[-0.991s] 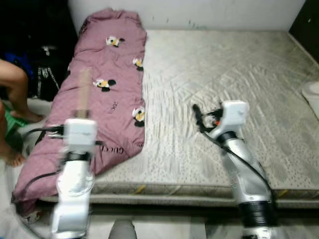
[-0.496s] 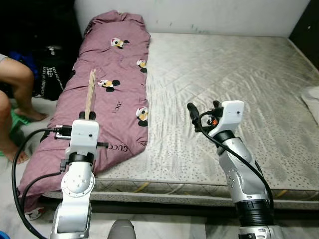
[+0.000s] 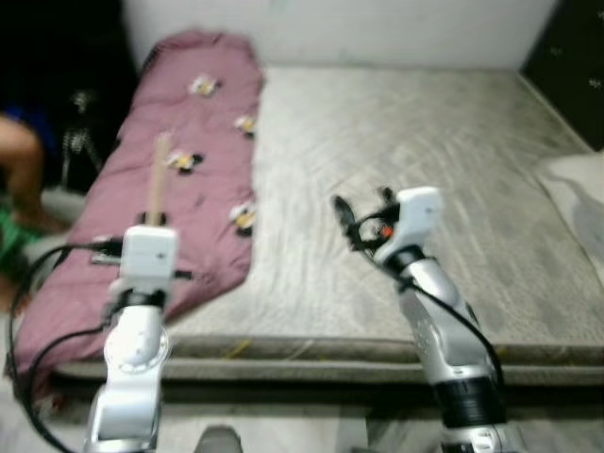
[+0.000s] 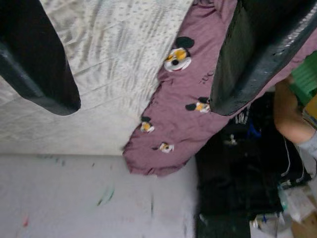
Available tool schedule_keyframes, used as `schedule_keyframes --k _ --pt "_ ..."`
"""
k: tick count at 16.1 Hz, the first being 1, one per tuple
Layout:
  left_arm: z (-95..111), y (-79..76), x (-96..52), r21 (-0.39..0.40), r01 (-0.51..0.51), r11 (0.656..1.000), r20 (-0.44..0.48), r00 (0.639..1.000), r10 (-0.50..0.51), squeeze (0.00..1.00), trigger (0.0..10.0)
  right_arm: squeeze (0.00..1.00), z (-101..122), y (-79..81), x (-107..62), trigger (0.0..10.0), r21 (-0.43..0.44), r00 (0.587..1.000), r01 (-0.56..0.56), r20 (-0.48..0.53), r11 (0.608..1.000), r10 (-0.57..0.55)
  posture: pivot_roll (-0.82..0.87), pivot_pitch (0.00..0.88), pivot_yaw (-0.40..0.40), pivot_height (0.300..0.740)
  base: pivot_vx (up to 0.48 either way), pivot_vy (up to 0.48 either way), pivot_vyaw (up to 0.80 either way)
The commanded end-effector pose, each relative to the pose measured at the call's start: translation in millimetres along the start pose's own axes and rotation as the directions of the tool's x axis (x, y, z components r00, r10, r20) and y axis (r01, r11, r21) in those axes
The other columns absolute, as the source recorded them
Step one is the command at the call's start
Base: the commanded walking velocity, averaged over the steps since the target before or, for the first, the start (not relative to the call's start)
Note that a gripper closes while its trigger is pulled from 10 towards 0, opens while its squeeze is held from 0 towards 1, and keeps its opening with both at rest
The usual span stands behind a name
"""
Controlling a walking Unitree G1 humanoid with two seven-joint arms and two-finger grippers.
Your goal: Clean up the room
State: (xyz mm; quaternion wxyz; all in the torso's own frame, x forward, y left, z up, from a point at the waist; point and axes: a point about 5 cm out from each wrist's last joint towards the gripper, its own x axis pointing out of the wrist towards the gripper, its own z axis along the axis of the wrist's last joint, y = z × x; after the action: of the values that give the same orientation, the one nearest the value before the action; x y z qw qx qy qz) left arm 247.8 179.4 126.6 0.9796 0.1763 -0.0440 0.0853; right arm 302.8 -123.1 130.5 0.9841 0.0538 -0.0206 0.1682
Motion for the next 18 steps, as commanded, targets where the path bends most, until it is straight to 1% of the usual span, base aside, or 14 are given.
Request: schedule_keyframes --k 1,3,4,6,8,10,11,15,18 --pt "11.9 -6.8 1.6 -0.017 0.020 1.000 0.055 0.998 -0.019 0.00 10.0 0.00 -1.3 -11.3 -4.5 10.0 -0.011 0.999 0.040 -0.012 0.999 -0.040 -0.02 0.000 -0.010 0.740 0.000 0.000 0.00" --pt "10.3 -6.0 0.3 -0.043 0.012 0.999 0.050 0.999 -0.010 0.00 10.0 0.00 -3.9 -13.2 -6.8 10.0 -0.012 0.998 0.052 -0.020 0.999 -0.052 -0.03 0.000 -0.009 0.740 0.000 0.000 0.00" --pt "8.1 -3.2 -0.8 -0.052 0.007 0.999 0.040 0.999 -0.005 0.00 10.0 0.00 -4.1 -14.0 -7.5 10.0 -0.013 0.998 0.056 -0.020 0.998 -0.056 -0.03 0.000 -0.010 0.740 0.000 0.000 0.00" --pt "6.6 -1.5 -1.0 -0.049 0.010 0.999 0.034 0.999 -0.008 0.00 10.0 0.00 -4.7 -14.1 -7.7 10.0 -0.014 0.998 0.057 -0.022 0.998 -0.057 -0.03 0.000 -0.010 0.740 0.000 0.000 0.00" --pt "7.5 -3.2 -0.7 -0.075 0.016 0.997 0.034 0.999 -0.013 0.00 10.0 0.00 -5.6 -14.0 -8.2 10.0 -0.018 0.998 0.057 -0.027 0.998 -0.057 -0.03 0.000 -0.010 0.740 0.000 0.000 0.00" --pt "8.8 -3.9 -0.8 -0.081 0.026 0.996 0.040 0.999 -0.023 0.00 10.0 0.00 -5.6 -14.0 -8.2 10.0 -0.019 0.998 0.060 -0.028 0.998 -0.060 -0.03 0.000 -0.010 0.740 0.000 0.000 0.00" --pt "10.6 -5.9 -1.2 -0.088 0.049 0.995 0.053 0.998 -0.044 0.00 10.0 0.00 -5.5 -14.1 -8.3 10.0 -0.020 0.998 0.061 -0.028 0.998 -0.061 -0.03 0.000 -0.011 0.740 0.000 0.000 0.00" --pt "11.1 -5.9 -2.2 -0.100 0.060 0.993 0.060 0.997 -0.055 0.00 10.0 0.00 -5.6 -14.9 -8.5 10.0 -0.021 0.997 0.065 -0.032 0.998 -0.065 -0.03 0.000 -0.012 0.740 0.000 0.000 0.00" --pt "11.2 -5.7 -2.9 -0.113 0.066 0.991 0.061 0.996 -0.059 0.00 10.0 0.00 -6.7 -15.0 -8.3 10.0 -0.024 0.997 0.063 -0.038 0.998 -0.064 -0.03 0.000 -0.015 0.740 0.349 0.000 0.00"
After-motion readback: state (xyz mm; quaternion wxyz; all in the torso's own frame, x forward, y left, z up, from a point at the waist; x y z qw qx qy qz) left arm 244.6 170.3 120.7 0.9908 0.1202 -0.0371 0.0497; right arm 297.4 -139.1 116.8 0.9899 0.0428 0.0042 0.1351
